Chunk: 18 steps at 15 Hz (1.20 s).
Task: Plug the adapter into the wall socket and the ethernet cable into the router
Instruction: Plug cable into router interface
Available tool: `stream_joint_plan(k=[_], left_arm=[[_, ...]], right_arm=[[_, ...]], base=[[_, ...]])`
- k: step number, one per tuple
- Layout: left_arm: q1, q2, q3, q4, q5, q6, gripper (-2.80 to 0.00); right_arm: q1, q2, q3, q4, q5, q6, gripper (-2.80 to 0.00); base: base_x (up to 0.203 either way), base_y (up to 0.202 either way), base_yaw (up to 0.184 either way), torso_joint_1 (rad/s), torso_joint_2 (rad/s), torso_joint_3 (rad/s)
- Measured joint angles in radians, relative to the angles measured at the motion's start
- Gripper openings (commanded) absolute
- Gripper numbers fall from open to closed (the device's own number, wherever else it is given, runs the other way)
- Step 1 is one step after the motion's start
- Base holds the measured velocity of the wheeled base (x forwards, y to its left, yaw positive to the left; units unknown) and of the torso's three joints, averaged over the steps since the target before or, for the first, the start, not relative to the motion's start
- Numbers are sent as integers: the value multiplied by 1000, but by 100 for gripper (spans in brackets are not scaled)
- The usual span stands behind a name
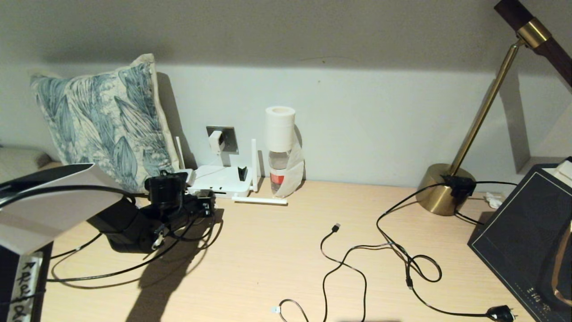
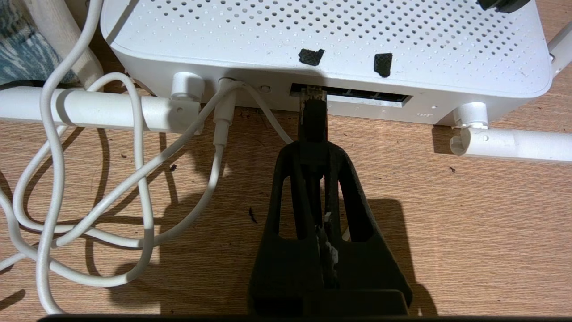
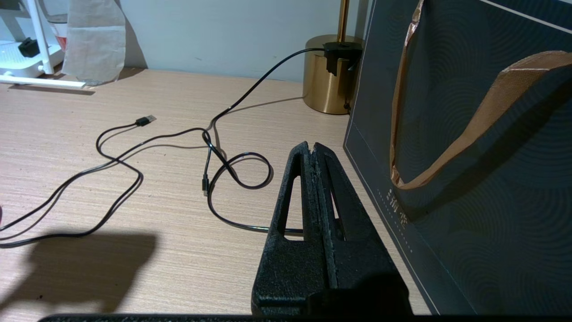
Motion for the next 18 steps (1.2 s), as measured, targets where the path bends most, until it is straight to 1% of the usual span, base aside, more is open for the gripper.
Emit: stream_joint_plan(k=[18], left_arm=[[1, 0, 1, 1, 1, 0, -280]], right_arm=[[0, 0, 0, 0, 0, 0, -280]], base=[[0, 0, 0, 0, 0, 0]])
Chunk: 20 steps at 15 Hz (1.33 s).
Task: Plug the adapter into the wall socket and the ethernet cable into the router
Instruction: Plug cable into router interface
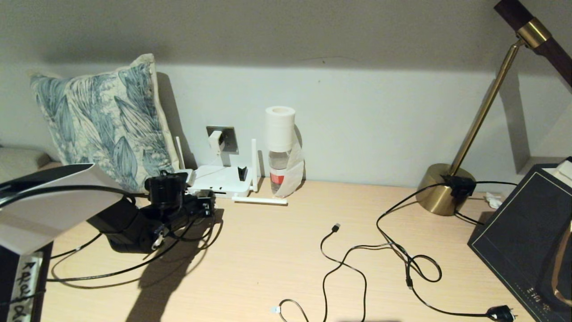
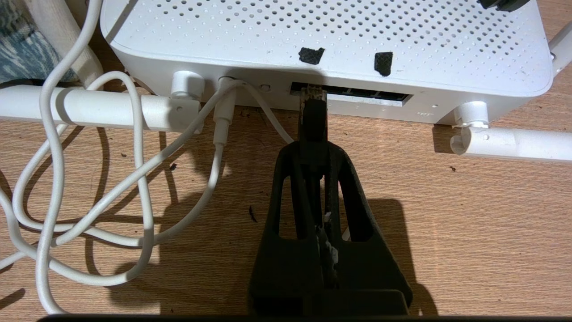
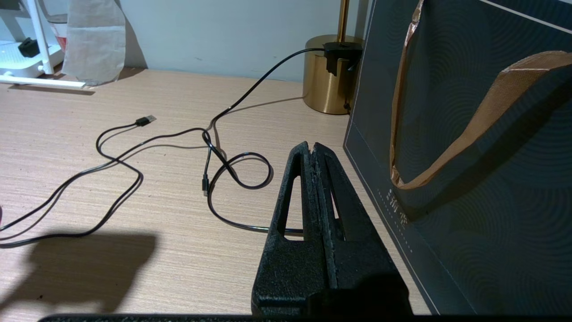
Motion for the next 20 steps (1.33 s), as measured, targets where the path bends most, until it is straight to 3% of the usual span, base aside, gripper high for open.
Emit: stream_joint_plan(k=[20], left_arm=[[-1, 0, -7, 1, 2, 0, -280]], right_arm=[[0, 0, 0, 0, 0, 0, -280]], base=[[0, 0, 0, 0, 0, 0]])
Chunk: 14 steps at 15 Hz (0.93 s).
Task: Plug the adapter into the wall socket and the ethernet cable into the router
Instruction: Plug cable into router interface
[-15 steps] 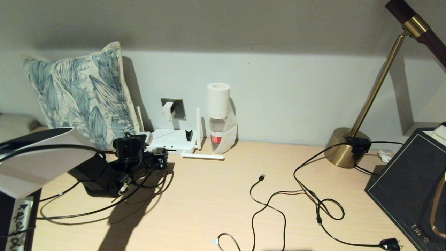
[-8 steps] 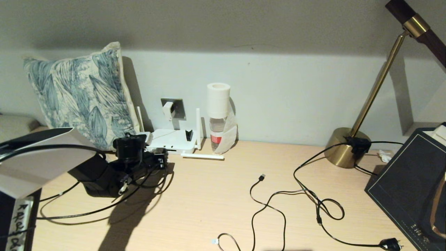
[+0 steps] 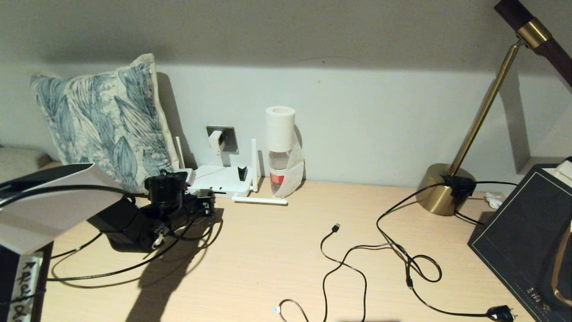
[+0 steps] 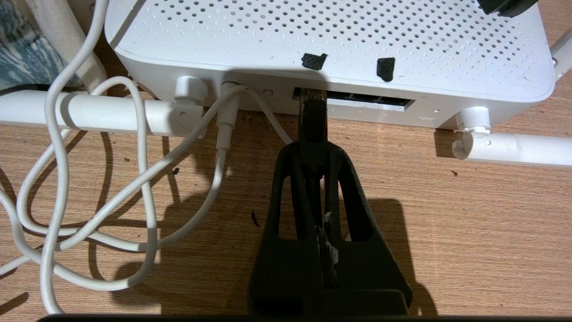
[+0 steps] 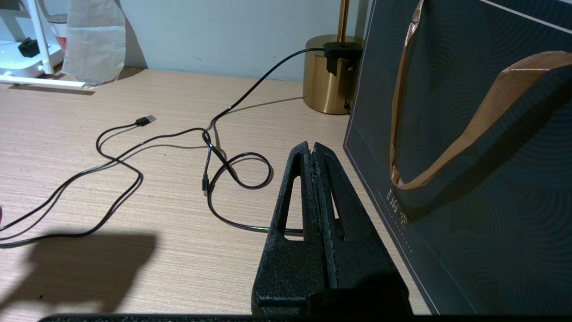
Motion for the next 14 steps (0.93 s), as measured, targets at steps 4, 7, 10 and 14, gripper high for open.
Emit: stream_joint_plan(k=[4, 7, 10, 14], left_arm=[[0, 0, -1, 0, 1, 0, -280], [0, 0, -1, 0, 1, 0, -280], [0, 1, -14, 7, 1, 1, -280], [0, 1, -34, 31, 1, 1, -280]], right_arm=[[0, 0, 0, 0, 0, 0, -280], [0, 0, 0, 0, 0, 0, -280], [0, 0, 0, 0, 0, 0, -280], [0, 0, 0, 0, 0, 0, -280]], base=[[0, 0, 0, 0, 0, 0], [0, 0, 0, 0, 0, 0], [0, 0, 0, 0, 0, 0], [0, 0, 0, 0, 0, 0]])
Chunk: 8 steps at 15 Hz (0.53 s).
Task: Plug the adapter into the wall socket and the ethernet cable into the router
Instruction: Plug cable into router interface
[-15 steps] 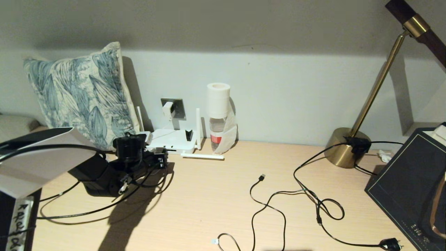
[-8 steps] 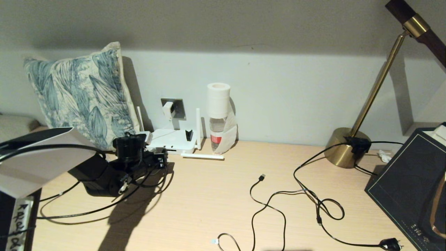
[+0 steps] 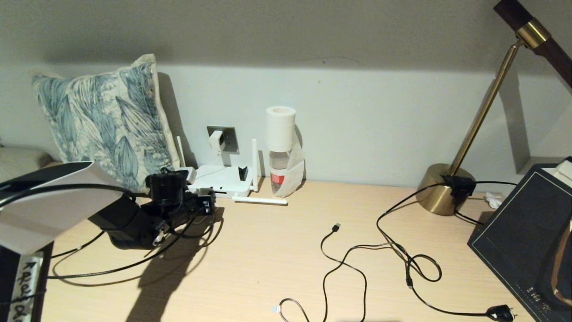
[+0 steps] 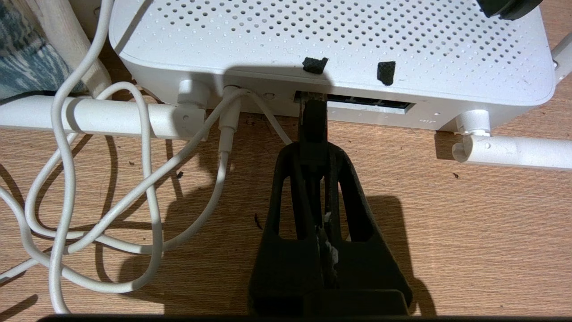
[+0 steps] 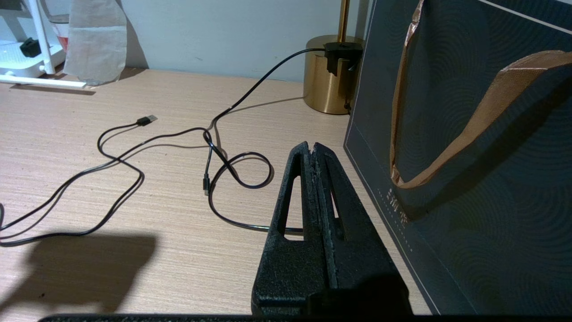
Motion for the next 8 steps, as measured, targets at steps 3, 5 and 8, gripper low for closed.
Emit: stream_joint_plan(k=[3, 5, 8], left_arm=[[0, 5, -12, 2, 0, 0, -280], [0, 10, -17, -1, 0, -1, -280], [0, 16, -22, -4, 0, 0, -280]], right_arm=[[0, 0, 0, 0, 0, 0, -280], [0, 0, 0, 0, 0, 0, -280], [0, 0, 0, 0, 0, 0, -280]], base=[[0, 0, 0, 0, 0, 0], [0, 0, 0, 0, 0, 0], [0, 0, 0, 0, 0, 0]])
